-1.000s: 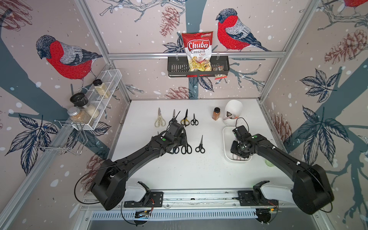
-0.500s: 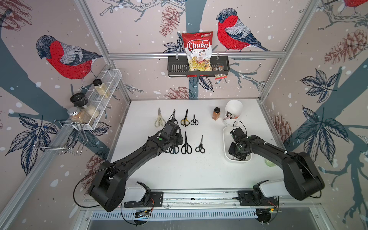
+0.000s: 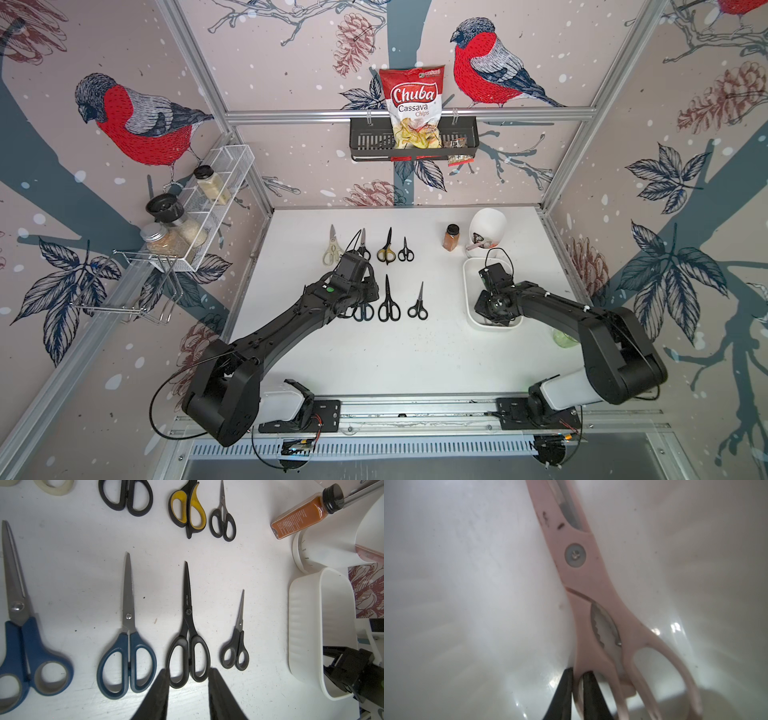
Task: Take the scissors out of the storage box
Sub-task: Pick up the scissors from the storage box.
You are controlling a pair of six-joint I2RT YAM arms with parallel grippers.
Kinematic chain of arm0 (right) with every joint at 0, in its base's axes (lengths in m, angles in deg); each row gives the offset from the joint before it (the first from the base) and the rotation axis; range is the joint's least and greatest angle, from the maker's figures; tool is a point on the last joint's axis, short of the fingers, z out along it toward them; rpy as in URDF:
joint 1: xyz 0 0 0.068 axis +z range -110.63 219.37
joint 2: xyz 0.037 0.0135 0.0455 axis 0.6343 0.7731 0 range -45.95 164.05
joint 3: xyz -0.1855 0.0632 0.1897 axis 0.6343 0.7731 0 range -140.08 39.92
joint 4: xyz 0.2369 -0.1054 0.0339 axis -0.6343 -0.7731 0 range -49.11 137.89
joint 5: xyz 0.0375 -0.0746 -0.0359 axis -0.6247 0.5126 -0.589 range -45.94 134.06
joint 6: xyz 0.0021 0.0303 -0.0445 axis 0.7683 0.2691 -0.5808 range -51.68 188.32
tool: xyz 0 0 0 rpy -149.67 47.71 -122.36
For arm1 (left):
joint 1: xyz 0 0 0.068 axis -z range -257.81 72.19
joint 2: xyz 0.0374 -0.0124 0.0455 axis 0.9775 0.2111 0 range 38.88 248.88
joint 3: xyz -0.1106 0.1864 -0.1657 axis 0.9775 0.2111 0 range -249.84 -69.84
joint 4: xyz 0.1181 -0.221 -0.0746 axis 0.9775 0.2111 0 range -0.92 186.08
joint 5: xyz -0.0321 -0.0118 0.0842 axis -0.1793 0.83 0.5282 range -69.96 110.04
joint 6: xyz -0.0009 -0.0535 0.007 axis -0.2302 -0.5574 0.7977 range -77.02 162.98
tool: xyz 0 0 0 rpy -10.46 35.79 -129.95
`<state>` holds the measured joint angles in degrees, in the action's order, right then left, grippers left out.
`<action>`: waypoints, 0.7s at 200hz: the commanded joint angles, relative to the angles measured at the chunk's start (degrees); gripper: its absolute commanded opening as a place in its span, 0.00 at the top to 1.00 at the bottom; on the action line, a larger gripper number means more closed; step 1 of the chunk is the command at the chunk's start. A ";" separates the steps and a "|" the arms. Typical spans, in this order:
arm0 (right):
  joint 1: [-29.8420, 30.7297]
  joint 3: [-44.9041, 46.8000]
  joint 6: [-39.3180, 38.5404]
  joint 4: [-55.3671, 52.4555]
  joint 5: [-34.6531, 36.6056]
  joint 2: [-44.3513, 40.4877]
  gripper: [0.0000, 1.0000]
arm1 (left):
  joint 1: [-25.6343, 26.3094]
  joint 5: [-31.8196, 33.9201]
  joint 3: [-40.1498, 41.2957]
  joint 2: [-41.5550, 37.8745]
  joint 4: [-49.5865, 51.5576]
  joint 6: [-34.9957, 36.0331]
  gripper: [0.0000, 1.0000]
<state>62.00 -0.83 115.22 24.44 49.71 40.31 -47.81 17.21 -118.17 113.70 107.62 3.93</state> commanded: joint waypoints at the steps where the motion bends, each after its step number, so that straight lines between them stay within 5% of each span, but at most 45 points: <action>1: -0.31 1.38 -0.91 -3.72 -1.87 1.39 0.93 | -0.30 0.22 0.23 -0.71 0.49 -0.16 0.64; 25: -0.54 0.57 -1.41 -4.94 -1.34 0.49 1.00 | -0.45 0.53 0.39 -1.47 0.65 -0.36 0.64; 140: -2.50 -5.03 -5.76 -12.54 0.21 -11.15 1.00 | -0.48 -0.59 0.88 -1.70 -0.59 -1.83 0.64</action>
<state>59.66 -5.16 110.80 14.13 49.14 29.97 -48.12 17.12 -117.65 111.89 107.73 2.71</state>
